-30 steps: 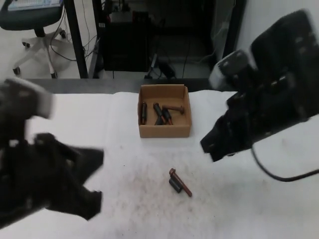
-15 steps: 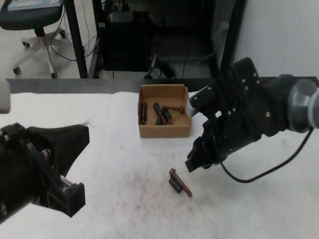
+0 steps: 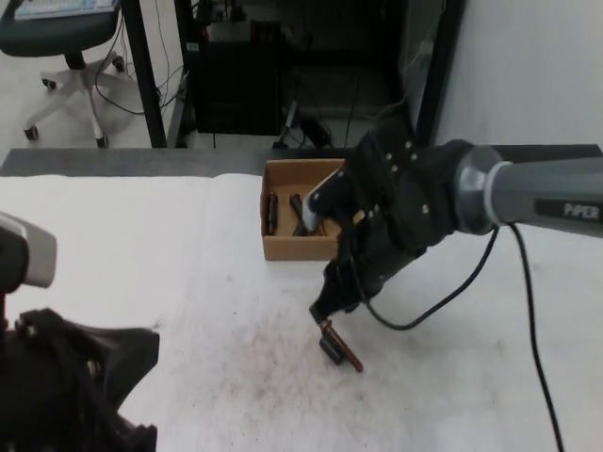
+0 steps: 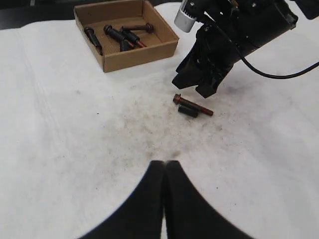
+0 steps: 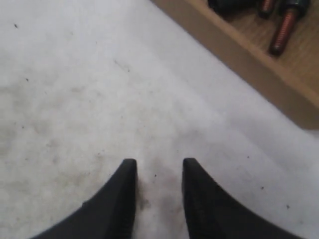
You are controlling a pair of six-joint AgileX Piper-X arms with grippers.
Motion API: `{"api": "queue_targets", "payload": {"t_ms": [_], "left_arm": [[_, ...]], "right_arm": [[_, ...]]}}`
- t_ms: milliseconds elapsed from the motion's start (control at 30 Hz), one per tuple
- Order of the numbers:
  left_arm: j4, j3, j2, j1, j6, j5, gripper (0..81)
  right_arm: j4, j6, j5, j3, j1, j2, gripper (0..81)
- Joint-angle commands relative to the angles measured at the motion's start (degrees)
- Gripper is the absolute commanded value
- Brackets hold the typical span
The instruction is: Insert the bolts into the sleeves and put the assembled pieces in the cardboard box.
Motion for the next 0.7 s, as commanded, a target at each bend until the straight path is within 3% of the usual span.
{"api": "queue_targets", "payload": {"t_ms": [0, 133, 667], "left_arm": [[0.8, -0.1, -0.3, 0.1, -0.4, -0.5, 0.3], [0.8, -0.1, -0.3, 0.1, -0.4, -0.5, 0.3], [0.8, -0.1, -0.3, 0.1, -0.4, -0.5, 0.3]], "right_arm": [[3.2, -1.1, 3.5, -0.6, 0.3, 0.4, 30.2], [5.0, -1.1, 6.4, -0.6, 0.3, 0.4, 30.2], [4.3, -1.1, 6.4, -0.3, 0.3, 3.4, 30.0]]}}
